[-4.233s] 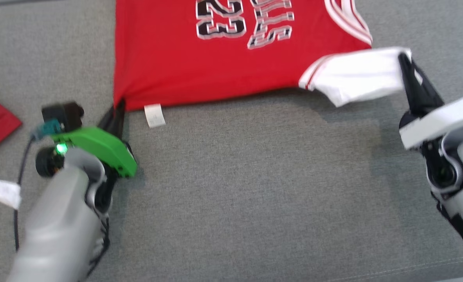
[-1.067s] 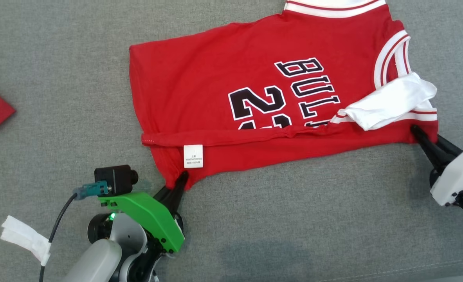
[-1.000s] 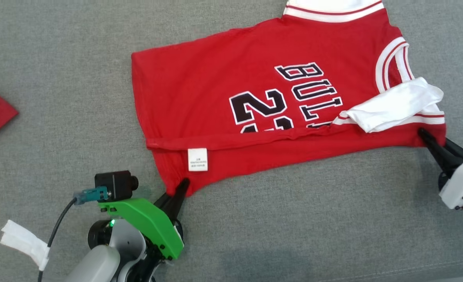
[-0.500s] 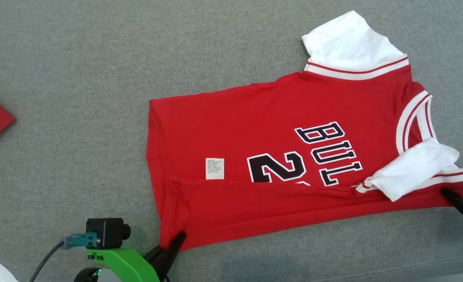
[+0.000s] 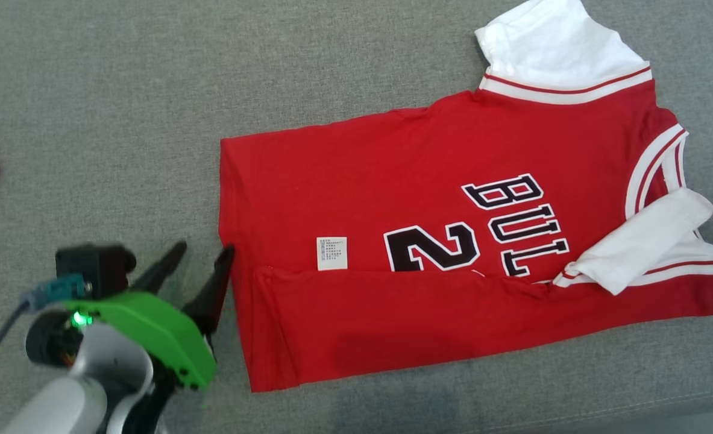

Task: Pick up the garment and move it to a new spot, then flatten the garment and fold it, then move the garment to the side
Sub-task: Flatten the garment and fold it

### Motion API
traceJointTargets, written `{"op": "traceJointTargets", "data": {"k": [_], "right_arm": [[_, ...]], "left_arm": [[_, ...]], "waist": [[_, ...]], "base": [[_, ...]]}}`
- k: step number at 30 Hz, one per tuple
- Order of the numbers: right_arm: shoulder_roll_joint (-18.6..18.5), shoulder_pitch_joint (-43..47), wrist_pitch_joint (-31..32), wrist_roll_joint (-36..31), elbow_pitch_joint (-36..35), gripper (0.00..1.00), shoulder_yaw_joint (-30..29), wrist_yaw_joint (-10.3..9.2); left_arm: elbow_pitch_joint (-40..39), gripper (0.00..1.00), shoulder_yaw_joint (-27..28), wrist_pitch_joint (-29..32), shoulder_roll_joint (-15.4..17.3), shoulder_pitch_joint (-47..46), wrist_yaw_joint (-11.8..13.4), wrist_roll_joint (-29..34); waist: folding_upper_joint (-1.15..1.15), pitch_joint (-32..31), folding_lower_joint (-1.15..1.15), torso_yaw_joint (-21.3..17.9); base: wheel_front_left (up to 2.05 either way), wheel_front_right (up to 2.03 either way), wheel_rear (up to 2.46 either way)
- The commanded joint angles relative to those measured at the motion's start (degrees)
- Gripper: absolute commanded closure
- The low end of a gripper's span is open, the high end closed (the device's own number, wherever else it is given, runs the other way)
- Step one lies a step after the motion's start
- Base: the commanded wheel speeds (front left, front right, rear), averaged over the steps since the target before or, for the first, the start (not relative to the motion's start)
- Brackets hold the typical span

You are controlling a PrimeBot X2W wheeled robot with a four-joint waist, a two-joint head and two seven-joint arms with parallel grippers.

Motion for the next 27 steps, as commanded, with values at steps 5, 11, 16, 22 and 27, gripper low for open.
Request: {"op": "traceJointTargets", "data": {"k": [5,11,16,22,27], "right_arm": [[3.6,-15.4,7.1,-5.5,2.6,0.0,1.5,-0.07],[12.1,-33.1,12.4,-13.4,13.4,0.0,6.6,-0.08],[17.1,-41.2,13.4,-17.6,23.1,0.0,9.5,-0.08],[19.7,-44.4,12.3,-18.3,28.9,0.0,13.5,-0.04],[19.5,-44.8,9.5,-13.6,28.2,1.0,17.6,0.03]], "left_arm": [[7.3,0.0,-3.1,4.9,-5.3,-17.0,-2.6,2.4],[20.3,0.0,-7.6,6.9,-12.7,-30.0,-6.4,4.6],[27.6,0.0,-10.7,7.5,-16.9,-34.3,-8.9,5.6],[32.1,1.0,-12.4,7.6,-19.2,-35.0,-12.0,4.0],[32.8,1.0,-12.8,7.3,-18.8,-34.0,-14.1,3.1]], "waist": [[0.0,6.1,0.0,3.8],[0.0,9.5,0.0,6.8],[0.0,11.0,0.0,8.7],[0.0,11.6,0.0,9.0],[0.0,10.6,0.0,7.8]], "base": [[0.0,0.0,0.0],[0.0,0.0,0.0],[0.0,0.0,0.0],[0.0,0.0,0.0],[0.0,0.0,0.0]]}}
